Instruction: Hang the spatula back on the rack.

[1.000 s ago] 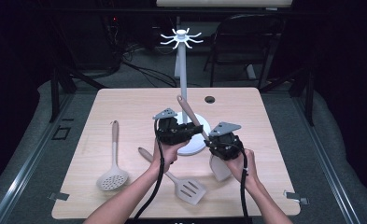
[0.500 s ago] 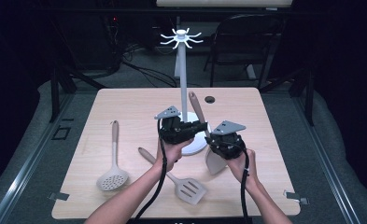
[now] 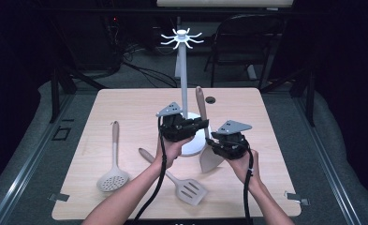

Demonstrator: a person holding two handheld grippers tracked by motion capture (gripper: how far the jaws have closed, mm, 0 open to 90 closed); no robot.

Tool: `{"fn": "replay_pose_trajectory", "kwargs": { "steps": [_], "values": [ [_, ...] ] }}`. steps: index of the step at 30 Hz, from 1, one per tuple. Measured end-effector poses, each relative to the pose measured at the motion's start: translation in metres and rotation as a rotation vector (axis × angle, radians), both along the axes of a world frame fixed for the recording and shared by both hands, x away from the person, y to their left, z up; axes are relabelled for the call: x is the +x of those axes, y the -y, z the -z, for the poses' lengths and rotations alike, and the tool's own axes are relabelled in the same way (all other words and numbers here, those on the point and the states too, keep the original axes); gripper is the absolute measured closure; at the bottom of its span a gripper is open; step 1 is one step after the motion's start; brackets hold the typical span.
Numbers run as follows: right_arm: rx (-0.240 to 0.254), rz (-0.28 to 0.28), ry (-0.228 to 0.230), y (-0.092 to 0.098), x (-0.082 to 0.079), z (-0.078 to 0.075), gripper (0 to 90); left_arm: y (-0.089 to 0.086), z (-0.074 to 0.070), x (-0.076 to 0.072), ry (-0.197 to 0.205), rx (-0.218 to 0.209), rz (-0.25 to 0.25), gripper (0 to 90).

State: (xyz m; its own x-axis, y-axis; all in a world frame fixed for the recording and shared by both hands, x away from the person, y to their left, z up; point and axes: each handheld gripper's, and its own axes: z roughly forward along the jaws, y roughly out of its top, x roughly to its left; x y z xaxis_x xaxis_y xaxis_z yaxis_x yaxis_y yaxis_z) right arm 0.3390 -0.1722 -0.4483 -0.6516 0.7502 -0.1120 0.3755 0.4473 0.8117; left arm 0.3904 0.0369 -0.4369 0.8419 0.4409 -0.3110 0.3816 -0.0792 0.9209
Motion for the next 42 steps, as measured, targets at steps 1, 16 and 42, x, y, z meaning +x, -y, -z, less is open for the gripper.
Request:
{"fn": "replay_pose_trajectory", "kwargs": {
  "steps": [1,16,42],
  "values": [
    [-0.001,0.001,-0.004,0.001,0.0,0.0,65.6,-0.001,-0.001,0.001,0.005,0.006,-0.002,77.4],
    [-0.013,0.041,-0.105,0.027,0.005,0.015,20.3,-0.011,-0.013,0.011,0.054,0.062,-0.021,77.4],
    [-0.041,0.072,-0.205,0.045,0.015,0.033,0.0,-0.02,-0.041,0.022,0.095,0.102,-0.002,77.4]
  ]
}}
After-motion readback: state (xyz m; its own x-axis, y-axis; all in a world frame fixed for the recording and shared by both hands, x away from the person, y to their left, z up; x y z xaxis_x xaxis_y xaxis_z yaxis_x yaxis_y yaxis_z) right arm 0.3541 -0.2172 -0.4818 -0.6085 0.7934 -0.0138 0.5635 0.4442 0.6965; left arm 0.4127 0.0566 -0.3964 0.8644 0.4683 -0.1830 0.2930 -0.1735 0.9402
